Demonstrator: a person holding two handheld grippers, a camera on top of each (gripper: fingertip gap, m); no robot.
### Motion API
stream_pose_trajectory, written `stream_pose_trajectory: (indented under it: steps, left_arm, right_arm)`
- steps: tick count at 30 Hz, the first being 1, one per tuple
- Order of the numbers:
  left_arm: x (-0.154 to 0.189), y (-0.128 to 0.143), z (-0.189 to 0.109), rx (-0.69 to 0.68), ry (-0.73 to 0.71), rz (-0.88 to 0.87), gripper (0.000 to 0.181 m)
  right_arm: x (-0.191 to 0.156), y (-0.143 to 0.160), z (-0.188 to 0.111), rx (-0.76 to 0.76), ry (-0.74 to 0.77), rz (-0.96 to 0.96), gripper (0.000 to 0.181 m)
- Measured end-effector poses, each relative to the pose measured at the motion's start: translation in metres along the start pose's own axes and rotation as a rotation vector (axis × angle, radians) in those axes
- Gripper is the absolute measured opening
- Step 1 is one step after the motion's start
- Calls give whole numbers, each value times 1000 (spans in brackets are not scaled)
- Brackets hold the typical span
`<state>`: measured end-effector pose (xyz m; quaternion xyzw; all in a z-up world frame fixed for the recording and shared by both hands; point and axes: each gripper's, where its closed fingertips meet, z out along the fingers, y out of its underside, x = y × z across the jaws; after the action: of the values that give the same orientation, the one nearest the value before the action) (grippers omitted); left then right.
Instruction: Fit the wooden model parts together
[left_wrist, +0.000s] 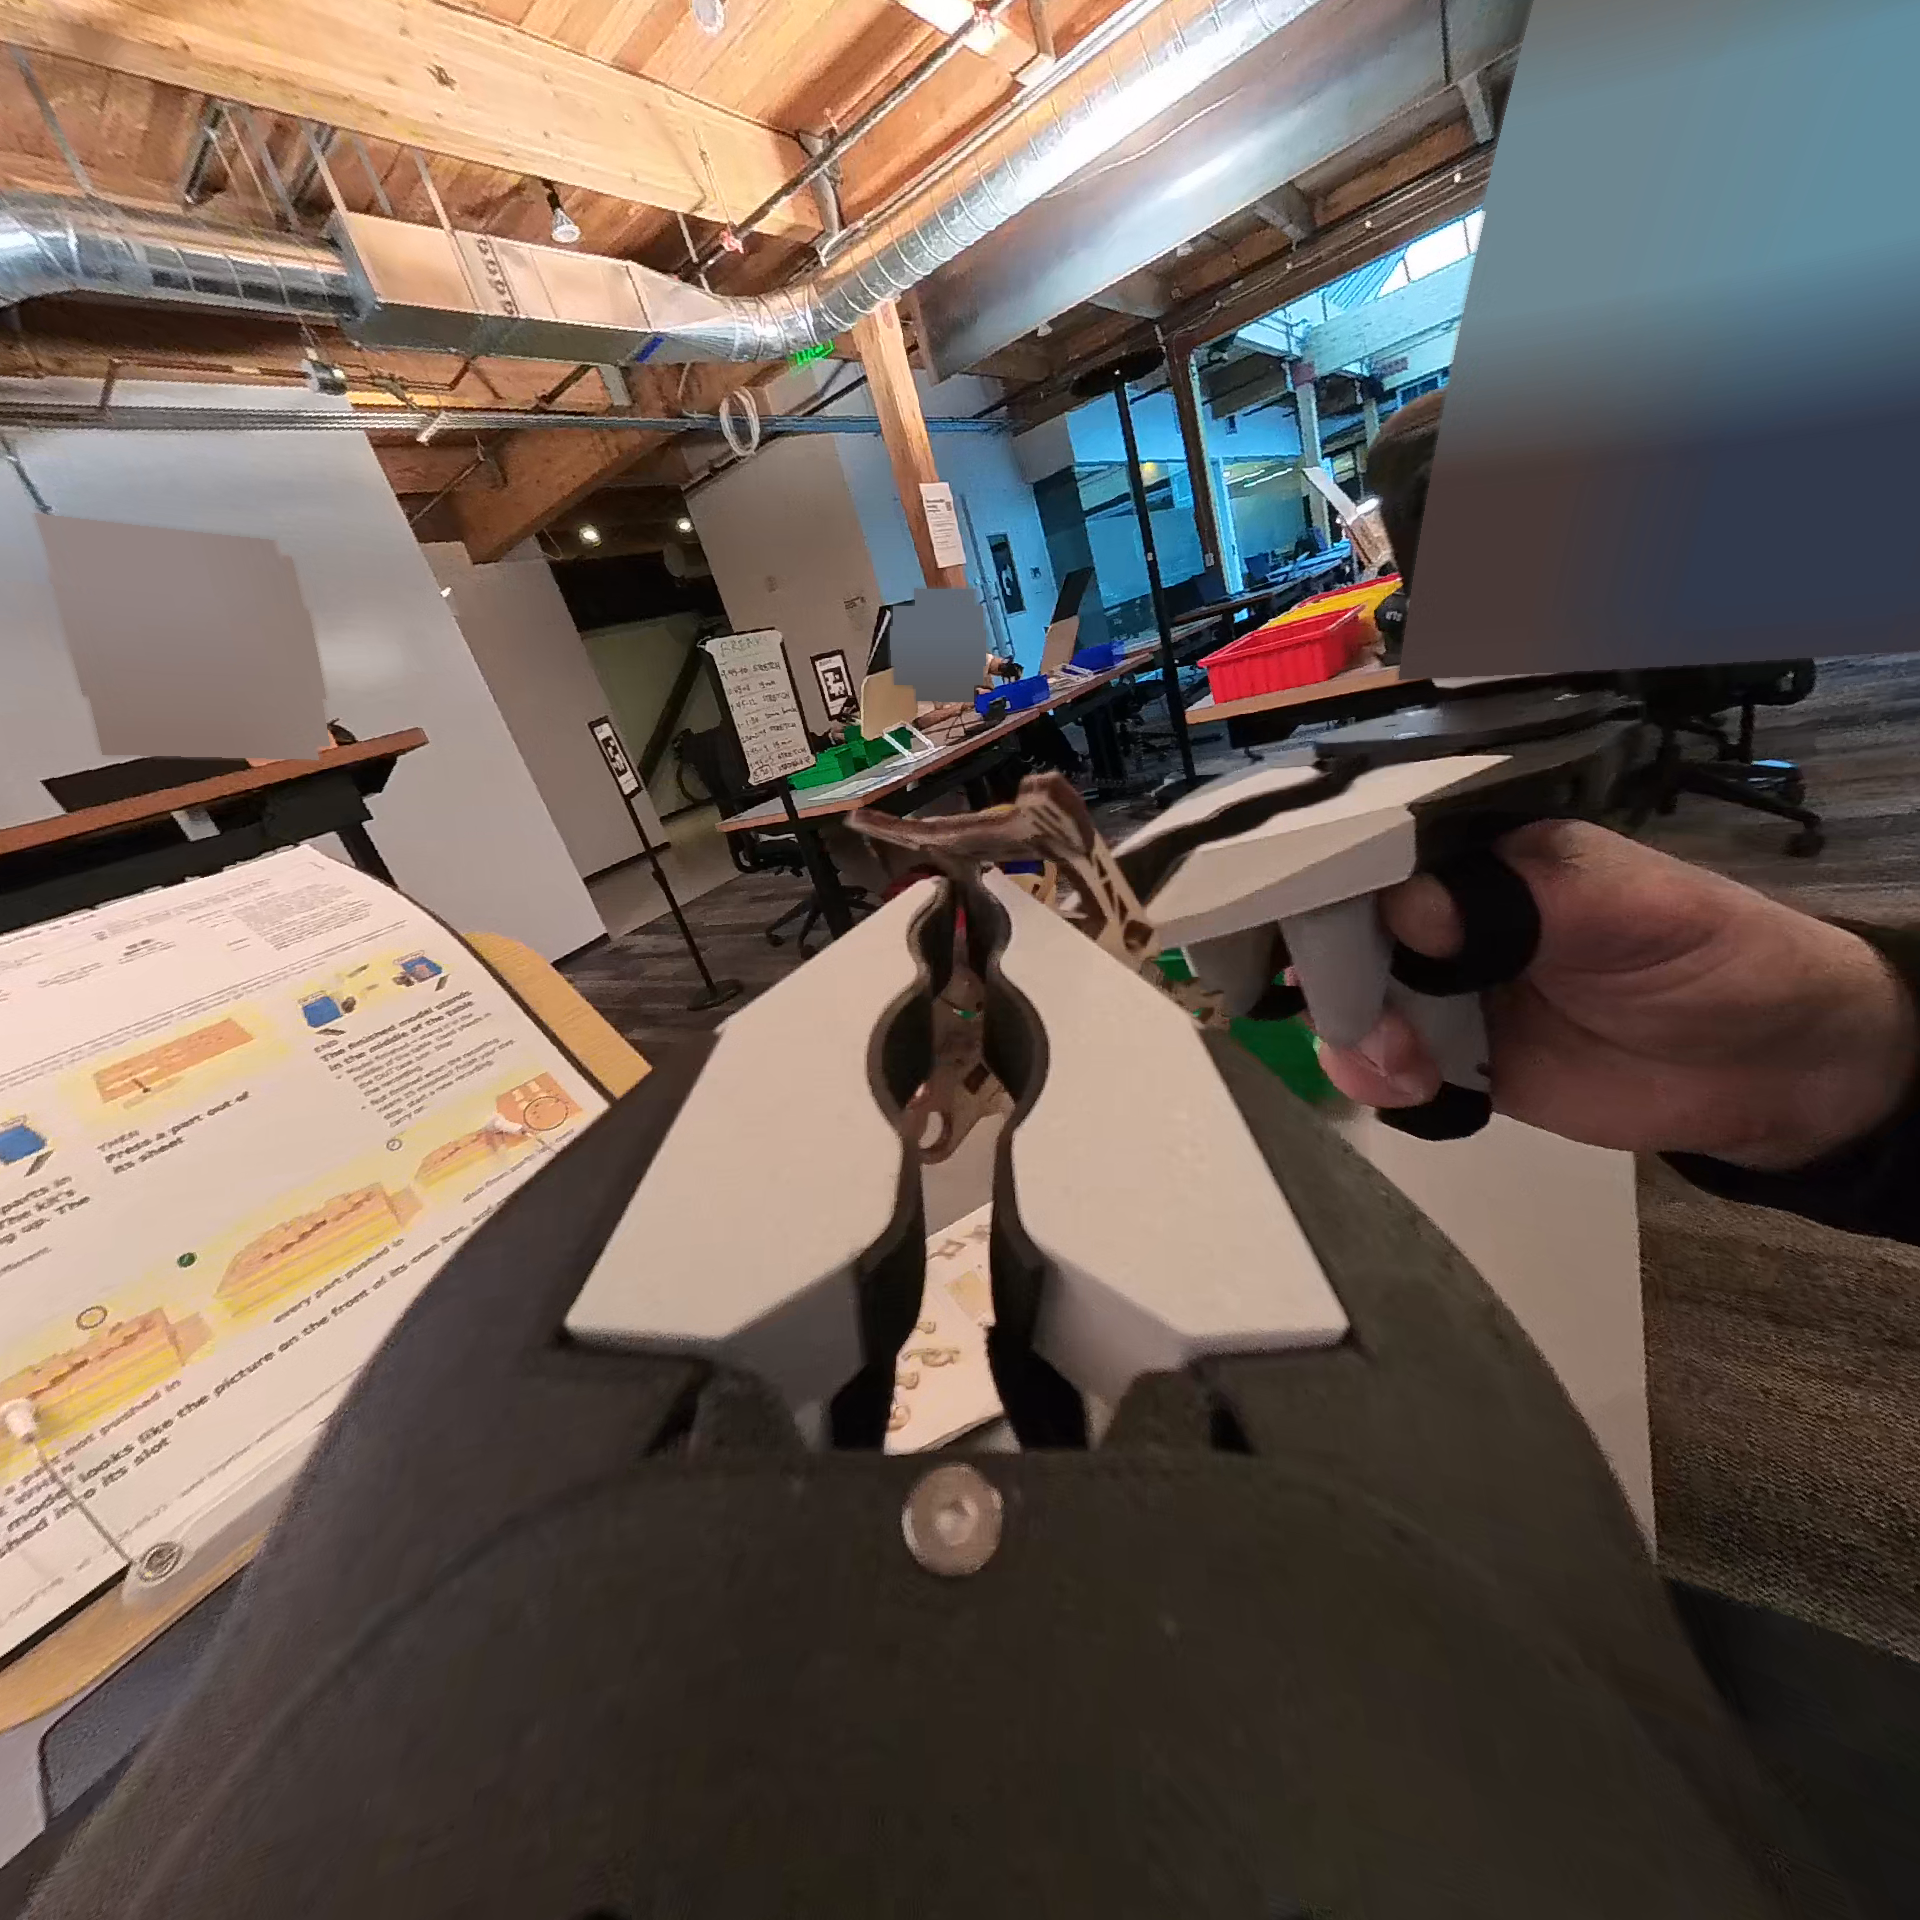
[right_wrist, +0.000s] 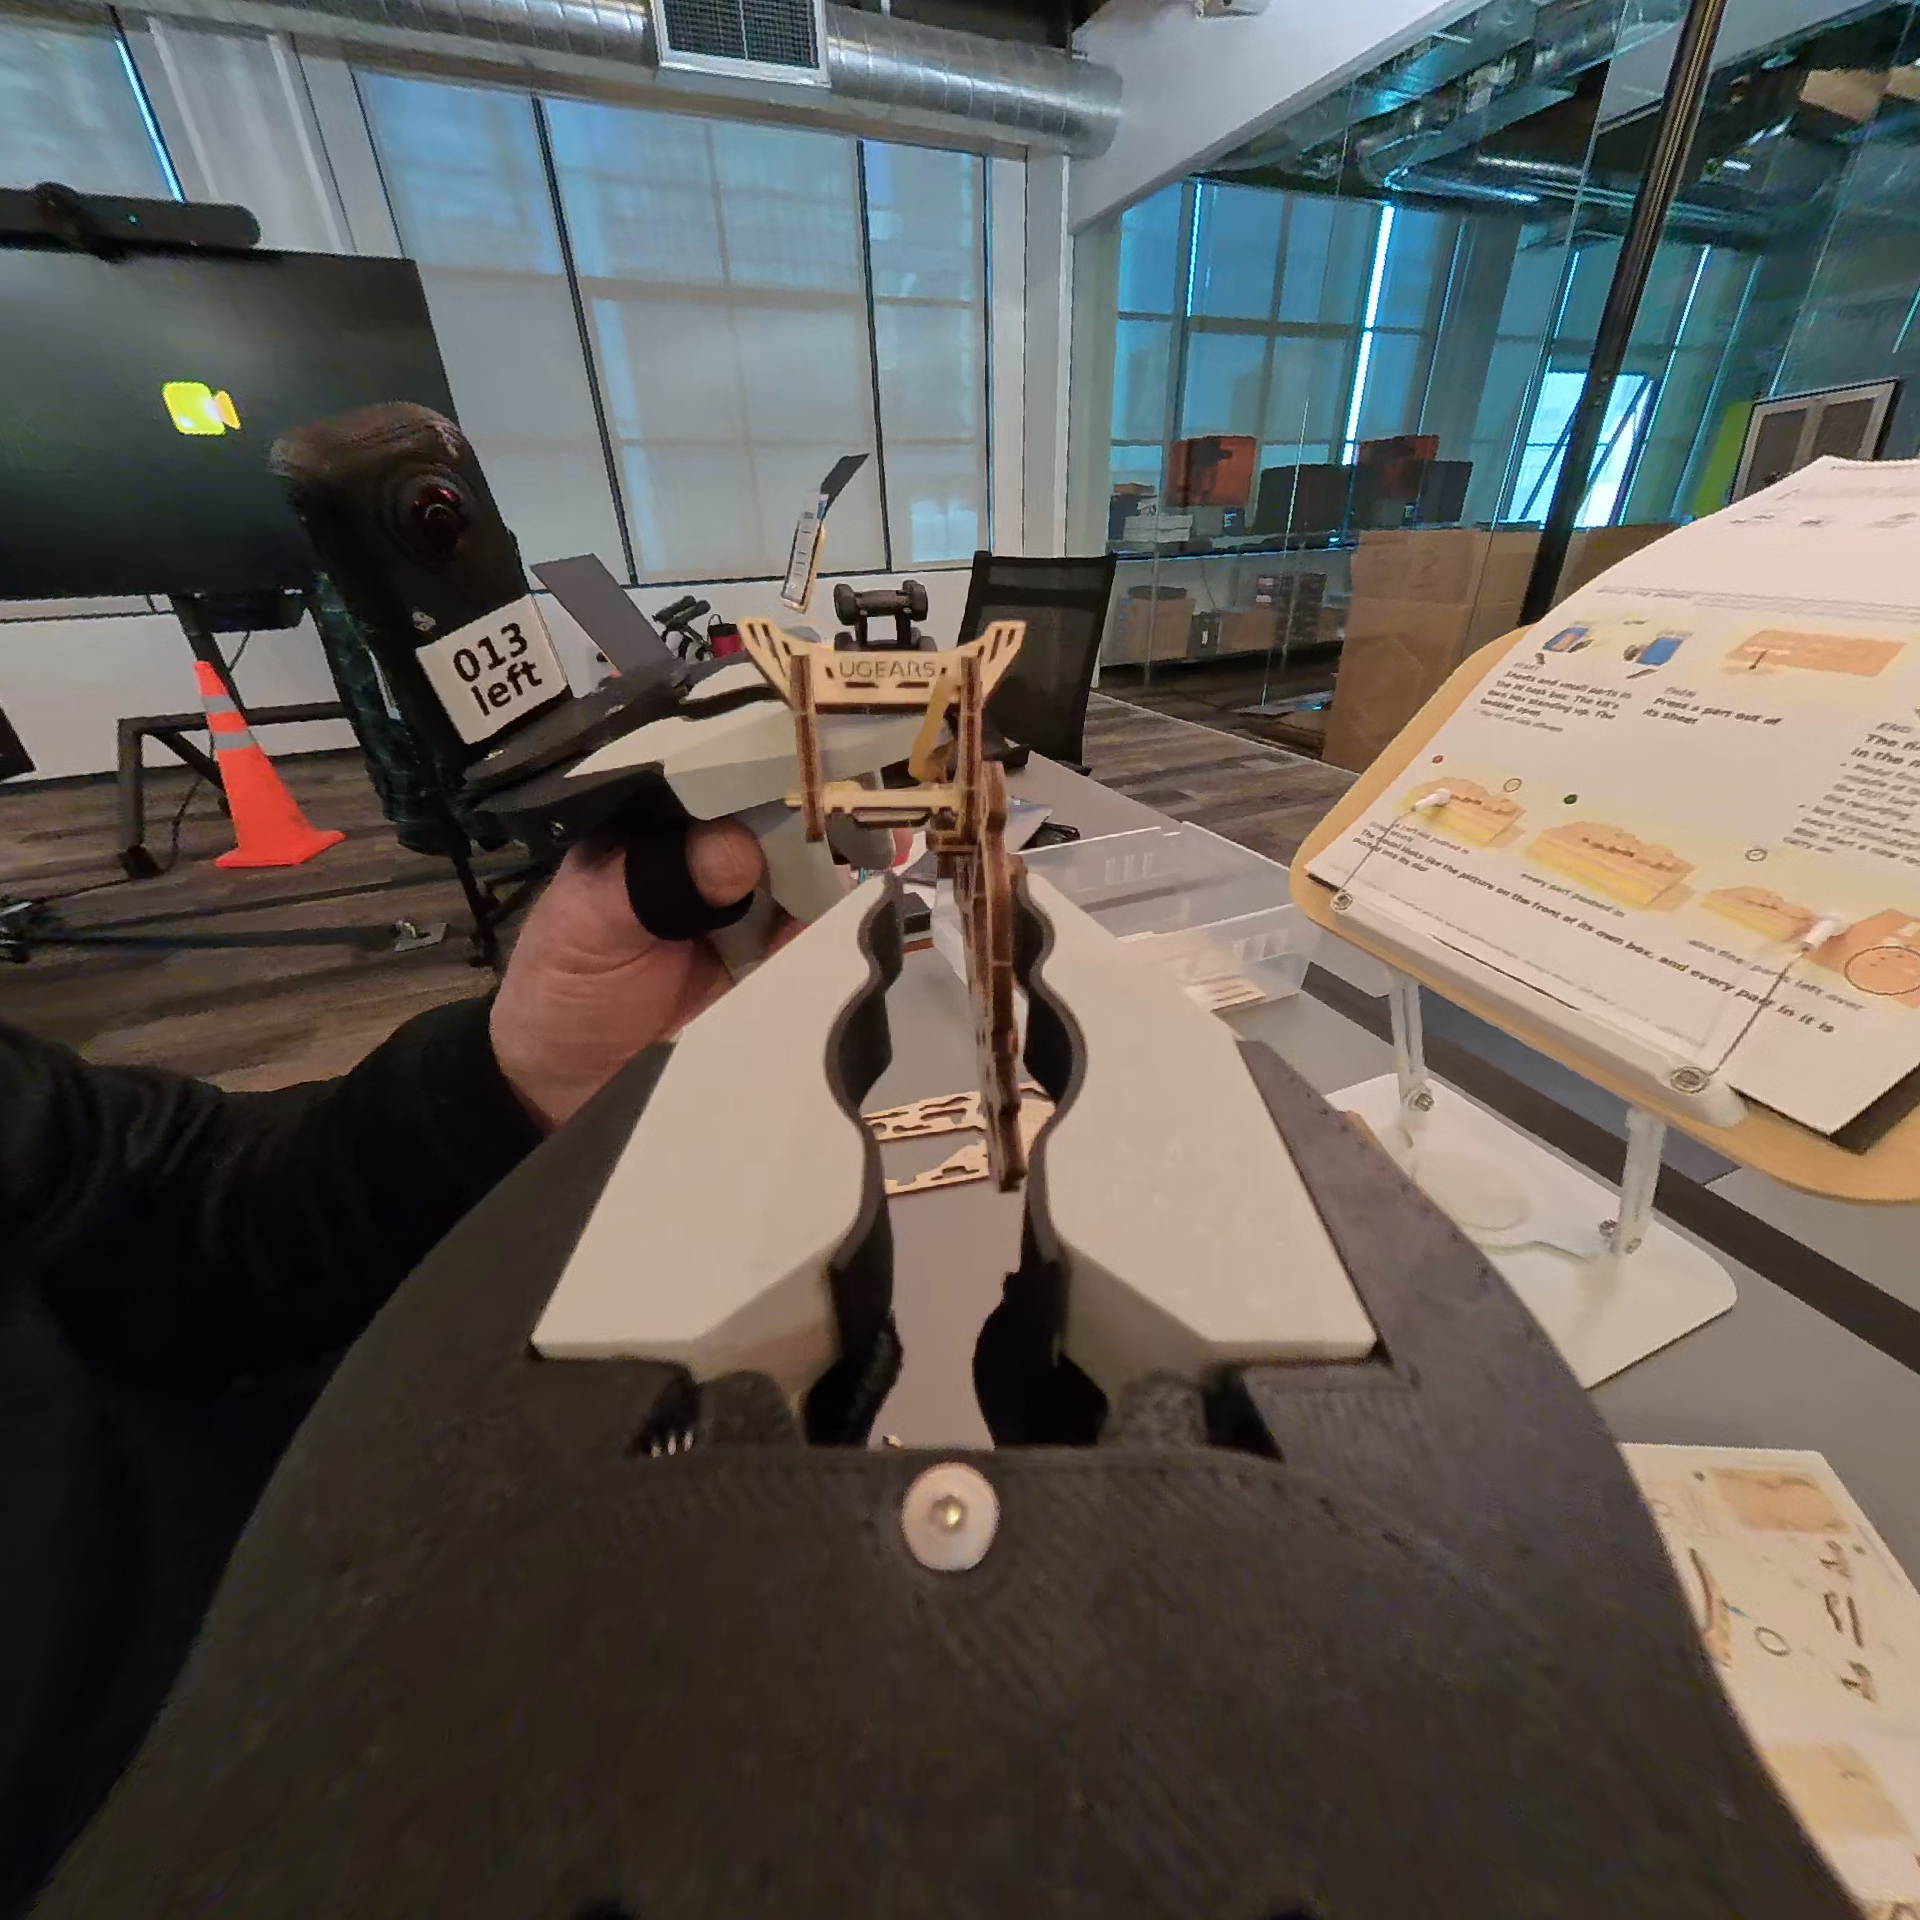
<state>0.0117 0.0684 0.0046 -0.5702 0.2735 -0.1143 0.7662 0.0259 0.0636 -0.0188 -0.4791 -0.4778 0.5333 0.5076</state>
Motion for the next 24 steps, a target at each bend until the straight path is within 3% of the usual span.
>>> stream_pose_trajectory:
  steps: [3,11,24]
  left_arm:
    - [1,-1,3,8,4,-10,0]
    - [-8,1,3,-17,-26,28,0]
    - [-7,10,0,-155,-11,275,0]
  right_arm:
    - [5,-3,0,-14,17,-20,1]
    - [10,-14,-1,1,50,-22,0]
    - [11,-17,-4,71,0,36,0]
